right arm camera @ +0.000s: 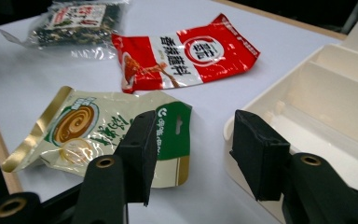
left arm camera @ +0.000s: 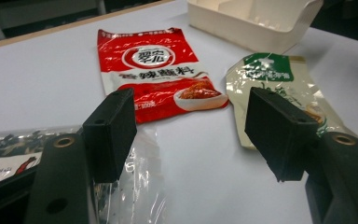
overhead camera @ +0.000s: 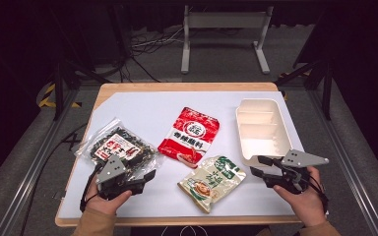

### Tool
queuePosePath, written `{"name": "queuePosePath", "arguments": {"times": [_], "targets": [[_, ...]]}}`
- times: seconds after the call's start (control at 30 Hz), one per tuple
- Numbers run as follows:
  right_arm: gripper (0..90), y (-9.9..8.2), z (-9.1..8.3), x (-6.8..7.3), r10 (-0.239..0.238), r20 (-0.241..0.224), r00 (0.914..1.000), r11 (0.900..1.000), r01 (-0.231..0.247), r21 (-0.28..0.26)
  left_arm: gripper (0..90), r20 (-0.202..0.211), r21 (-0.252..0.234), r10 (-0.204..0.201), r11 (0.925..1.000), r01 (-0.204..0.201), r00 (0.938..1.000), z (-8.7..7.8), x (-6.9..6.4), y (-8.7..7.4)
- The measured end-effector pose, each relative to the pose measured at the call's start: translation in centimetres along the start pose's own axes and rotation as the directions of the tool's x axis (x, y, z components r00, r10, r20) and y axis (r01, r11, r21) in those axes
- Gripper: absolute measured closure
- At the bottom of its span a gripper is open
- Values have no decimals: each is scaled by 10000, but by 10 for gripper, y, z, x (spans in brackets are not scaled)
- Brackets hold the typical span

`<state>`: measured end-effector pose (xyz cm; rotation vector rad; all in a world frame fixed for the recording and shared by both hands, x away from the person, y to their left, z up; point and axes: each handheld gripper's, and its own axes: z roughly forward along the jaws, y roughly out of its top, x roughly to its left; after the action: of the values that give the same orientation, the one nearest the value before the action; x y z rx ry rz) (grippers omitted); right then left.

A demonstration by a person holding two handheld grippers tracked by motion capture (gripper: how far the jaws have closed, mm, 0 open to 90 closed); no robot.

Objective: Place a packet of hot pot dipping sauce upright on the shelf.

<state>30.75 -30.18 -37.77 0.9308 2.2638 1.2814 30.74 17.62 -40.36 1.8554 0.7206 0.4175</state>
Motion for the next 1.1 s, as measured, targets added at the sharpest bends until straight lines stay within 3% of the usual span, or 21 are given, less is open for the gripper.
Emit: {"name": "queuePosePath", "arguments": {"times": [0.07,0.13,0.23,0.33,0.5,0.53,0.8,0.9,1.1], "targets": [[496,1,4,2,51,137,9999,9987,-57,505,344,-71,-48,31,10000,-32,10000,0,0,0],[496,1,8,4,97,225,9997,9953,-118,960,409,53,83,-38,10000,37,10000,-1,-1,0],[499,-1,13,4,297,192,9994,9925,-317,1179,431,11,321,-125,9994,124,9999,-4,0,0],[496,-2,17,3,639,15,9980,9872,-635,1463,410,148,367,-169,9992,163,9997,-5,1,0],[487,-4,24,3,823,-149,9965,9782,-779,1924,356,202,378,-163,9992,155,9997,-5,2,-1],[484,-5,28,2,901,-229,9957,9727,-830,2169,347,187,347,-167,9993,161,9997,-5,1,-1],[468,-5,41,5,965,-427,9944,9616,-821,2620,334,293,442,-35,9990,22,9996,-2,-1,-3],[444,-7,47,6,758,-475,9960,9672,-618,2464,331,258,501,28,9987,-41,9997,-3,0,-2],[412,-10,57,7,654,-421,9970,9600,-513,2752,330,468,571,159,9982,-186,9988,-2,-2,-2]]}}
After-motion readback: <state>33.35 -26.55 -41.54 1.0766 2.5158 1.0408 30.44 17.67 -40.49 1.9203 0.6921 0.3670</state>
